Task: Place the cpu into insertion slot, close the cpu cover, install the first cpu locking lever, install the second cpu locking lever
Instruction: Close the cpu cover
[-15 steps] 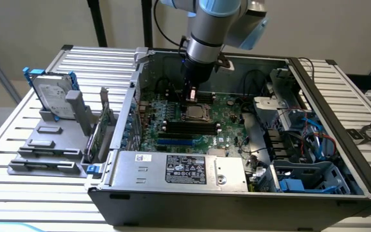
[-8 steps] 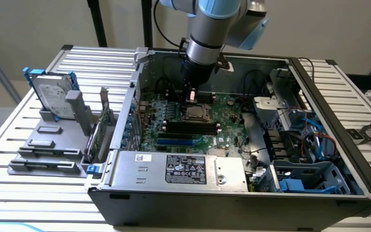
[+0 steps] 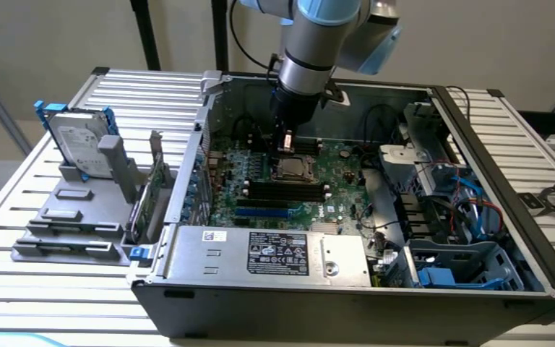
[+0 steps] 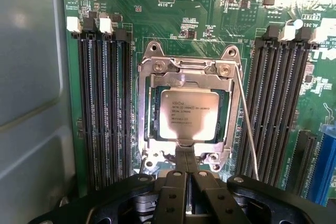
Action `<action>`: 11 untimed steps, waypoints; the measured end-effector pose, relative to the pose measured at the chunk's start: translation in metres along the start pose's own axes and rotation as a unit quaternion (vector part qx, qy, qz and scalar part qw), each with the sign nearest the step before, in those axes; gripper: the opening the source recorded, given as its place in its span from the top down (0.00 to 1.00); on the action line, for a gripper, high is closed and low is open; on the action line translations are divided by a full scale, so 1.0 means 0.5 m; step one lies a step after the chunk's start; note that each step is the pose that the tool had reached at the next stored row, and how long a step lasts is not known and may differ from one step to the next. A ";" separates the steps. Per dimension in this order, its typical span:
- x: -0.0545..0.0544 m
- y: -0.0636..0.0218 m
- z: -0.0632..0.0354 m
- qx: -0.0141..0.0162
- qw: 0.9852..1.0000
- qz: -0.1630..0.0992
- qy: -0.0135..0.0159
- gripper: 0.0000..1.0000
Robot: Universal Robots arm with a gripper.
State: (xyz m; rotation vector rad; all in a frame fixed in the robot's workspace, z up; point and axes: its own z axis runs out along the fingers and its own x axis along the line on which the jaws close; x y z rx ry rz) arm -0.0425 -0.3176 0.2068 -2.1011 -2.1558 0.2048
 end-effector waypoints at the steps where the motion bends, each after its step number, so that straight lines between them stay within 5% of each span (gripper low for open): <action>1: -0.001 -0.001 -0.003 0.001 1.000 0.000 0.000 0.89; 5: -0.008 -0.009 -0.009 0.002 1.000 0.000 0.000 0.89; 11: -0.020 -0.046 -0.008 0.001 1.000 0.000 0.000 0.89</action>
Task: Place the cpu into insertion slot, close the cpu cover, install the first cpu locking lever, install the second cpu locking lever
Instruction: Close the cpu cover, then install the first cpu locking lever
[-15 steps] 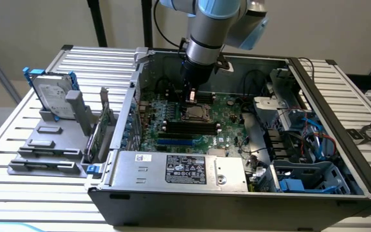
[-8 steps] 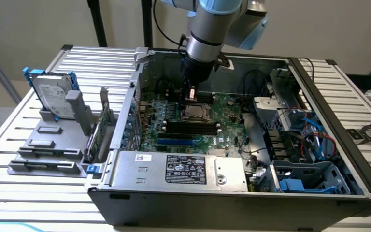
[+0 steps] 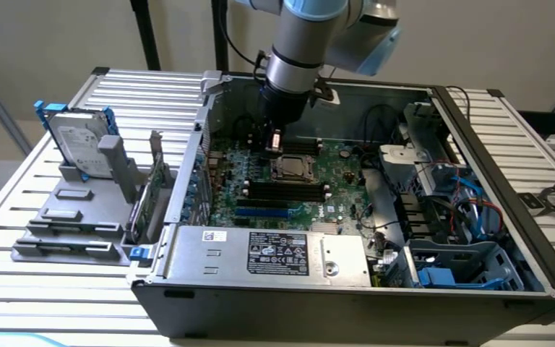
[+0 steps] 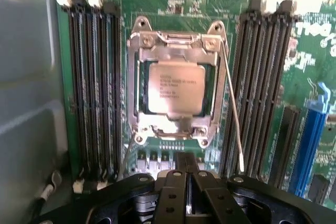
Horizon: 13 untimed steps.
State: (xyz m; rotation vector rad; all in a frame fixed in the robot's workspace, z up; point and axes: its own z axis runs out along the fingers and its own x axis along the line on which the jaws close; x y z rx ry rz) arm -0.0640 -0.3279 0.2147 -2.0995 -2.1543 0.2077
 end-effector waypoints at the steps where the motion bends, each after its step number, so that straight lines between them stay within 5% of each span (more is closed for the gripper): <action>1: -0.001 -0.007 0.000 0.000 1.000 0.000 0.000 0.89; 6: -0.006 -0.034 -0.010 0.000 1.000 0.000 0.000 0.89; 13: -0.006 -0.035 -0.014 0.000 1.000 0.000 0.000 0.89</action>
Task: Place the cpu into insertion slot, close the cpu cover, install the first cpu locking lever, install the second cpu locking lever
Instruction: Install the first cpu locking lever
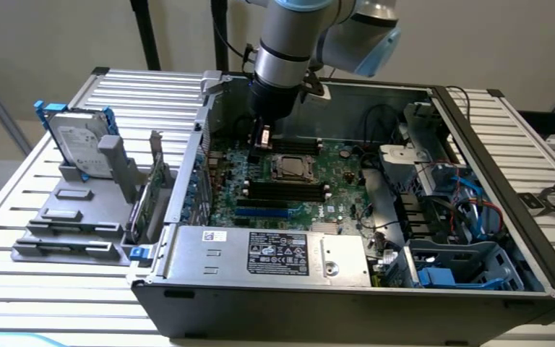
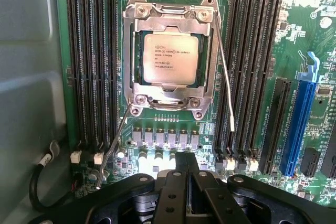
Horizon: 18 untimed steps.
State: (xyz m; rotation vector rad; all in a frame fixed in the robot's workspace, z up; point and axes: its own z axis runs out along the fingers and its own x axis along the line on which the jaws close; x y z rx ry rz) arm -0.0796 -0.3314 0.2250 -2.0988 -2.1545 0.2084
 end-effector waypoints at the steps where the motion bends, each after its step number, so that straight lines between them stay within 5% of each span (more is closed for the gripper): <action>1: 0.000 0.000 0.000 0.000 1.000 0.000 0.000 0.89; 9: 0.000 0.000 -0.001 0.000 1.000 0.000 0.000 0.89; 14: -0.012 -0.008 -0.035 0.000 1.000 0.002 0.002 0.89; 18: -0.017 -0.013 -0.061 0.000 1.000 0.016 0.006 0.89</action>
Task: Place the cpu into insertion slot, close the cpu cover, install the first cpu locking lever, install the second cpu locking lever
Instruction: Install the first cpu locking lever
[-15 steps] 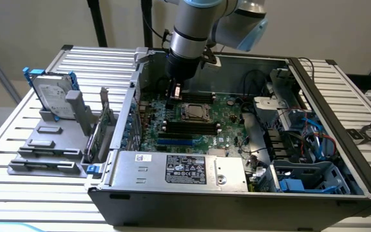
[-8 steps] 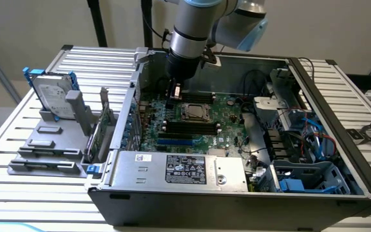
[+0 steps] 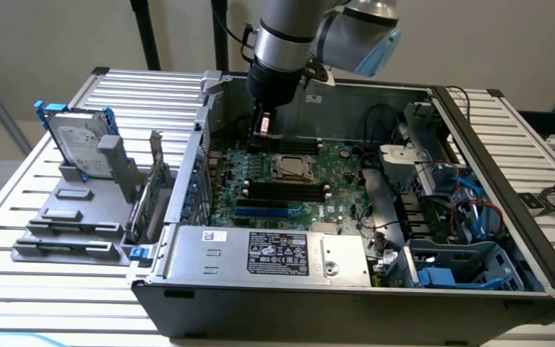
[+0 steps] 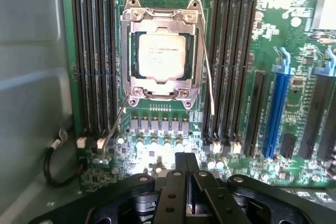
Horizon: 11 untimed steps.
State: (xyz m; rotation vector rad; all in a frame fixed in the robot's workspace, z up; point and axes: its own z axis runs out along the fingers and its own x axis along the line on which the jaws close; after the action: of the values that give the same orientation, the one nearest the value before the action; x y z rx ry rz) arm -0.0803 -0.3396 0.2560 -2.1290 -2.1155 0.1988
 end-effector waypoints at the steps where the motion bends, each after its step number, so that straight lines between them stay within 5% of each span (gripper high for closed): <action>1: 0.000 -0.001 -0.003 0.000 1.000 0.006 0.002 0.89; 6: 0.000 -0.003 -0.016 0.000 0.999 0.036 0.010 0.89; 11: 0.000 -0.003 -0.018 0.000 0.997 0.074 0.017 0.89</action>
State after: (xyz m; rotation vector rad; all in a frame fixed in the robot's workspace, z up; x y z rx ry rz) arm -0.0802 -0.3396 0.2653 -2.2729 -1.9409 0.1752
